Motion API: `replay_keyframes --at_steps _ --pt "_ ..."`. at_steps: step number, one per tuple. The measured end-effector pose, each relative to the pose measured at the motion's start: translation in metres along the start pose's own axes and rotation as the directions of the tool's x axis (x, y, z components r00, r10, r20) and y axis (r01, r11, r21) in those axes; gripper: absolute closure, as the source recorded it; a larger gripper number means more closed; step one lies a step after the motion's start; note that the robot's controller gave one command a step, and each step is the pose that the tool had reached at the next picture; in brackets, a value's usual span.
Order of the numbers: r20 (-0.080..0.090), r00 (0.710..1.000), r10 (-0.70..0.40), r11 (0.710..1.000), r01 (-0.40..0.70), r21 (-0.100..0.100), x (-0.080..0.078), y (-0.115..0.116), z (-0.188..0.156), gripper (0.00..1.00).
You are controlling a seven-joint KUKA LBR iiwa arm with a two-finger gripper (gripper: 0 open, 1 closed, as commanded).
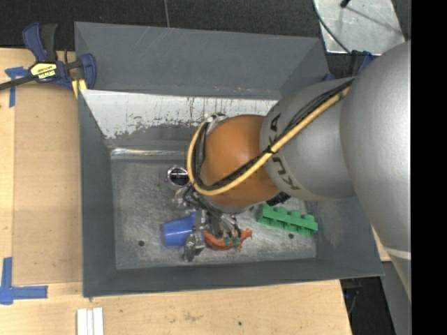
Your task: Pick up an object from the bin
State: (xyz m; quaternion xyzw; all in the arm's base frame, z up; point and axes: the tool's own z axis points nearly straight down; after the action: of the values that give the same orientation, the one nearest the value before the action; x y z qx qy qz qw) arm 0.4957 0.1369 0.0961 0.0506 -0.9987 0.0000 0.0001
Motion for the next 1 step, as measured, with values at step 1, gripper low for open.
replay_keyframes --at_steps 1 --pt "0.005 1.0 -0.027 1.0 0.027 0.0 -0.0021 -0.0046 -0.0181 0.0"
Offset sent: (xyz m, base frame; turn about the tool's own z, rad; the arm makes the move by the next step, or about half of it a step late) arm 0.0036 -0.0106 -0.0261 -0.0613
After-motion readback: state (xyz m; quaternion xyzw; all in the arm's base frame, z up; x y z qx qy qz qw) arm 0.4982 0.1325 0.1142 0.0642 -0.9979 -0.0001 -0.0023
